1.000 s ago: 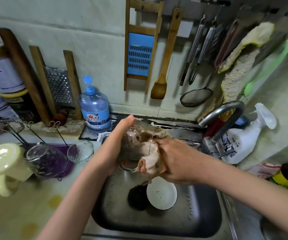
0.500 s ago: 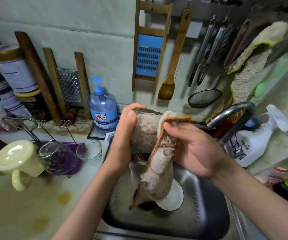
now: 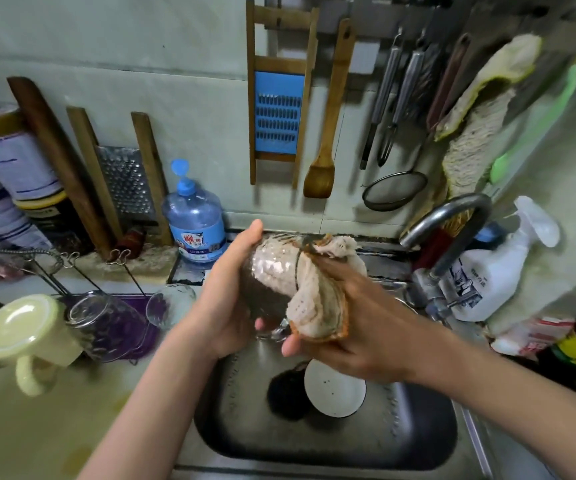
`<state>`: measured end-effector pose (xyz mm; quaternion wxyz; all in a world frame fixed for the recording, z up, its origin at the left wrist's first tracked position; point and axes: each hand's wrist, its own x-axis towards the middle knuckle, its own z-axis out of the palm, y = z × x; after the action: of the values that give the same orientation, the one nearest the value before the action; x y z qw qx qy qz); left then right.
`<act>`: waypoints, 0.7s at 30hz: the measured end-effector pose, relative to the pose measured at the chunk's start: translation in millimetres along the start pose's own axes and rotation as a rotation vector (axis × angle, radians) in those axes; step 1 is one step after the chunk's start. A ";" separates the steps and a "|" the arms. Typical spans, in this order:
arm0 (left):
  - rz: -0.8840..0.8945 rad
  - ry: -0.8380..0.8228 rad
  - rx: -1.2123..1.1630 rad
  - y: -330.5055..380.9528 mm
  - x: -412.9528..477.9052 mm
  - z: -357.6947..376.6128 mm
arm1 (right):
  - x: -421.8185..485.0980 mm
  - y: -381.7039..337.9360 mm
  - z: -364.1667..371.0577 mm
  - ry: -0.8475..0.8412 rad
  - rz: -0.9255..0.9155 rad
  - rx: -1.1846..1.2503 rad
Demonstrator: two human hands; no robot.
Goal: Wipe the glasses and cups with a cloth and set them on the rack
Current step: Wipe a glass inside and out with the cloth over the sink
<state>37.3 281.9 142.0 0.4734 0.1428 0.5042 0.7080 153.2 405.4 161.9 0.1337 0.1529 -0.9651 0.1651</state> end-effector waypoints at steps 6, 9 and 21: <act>0.028 0.049 -0.026 -3.7 1.0 7.6 | 4.7 -9.8 -12.9 -0.143 0.145 0.492; -0.006 -0.005 -0.045 -8.6 4.2 7.6 | 3.0 -3.3 -19.1 -0.155 0.120 0.471; -0.096 -0.094 -0.214 -15.3 -1.2 21.2 | -17.3 23.1 -2.3 0.044 -0.237 -0.152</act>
<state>60.3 293.8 138.9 0.5425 0.1003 0.4092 0.7268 161.7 431.3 152.2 0.1844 0.2516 -0.9469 0.0781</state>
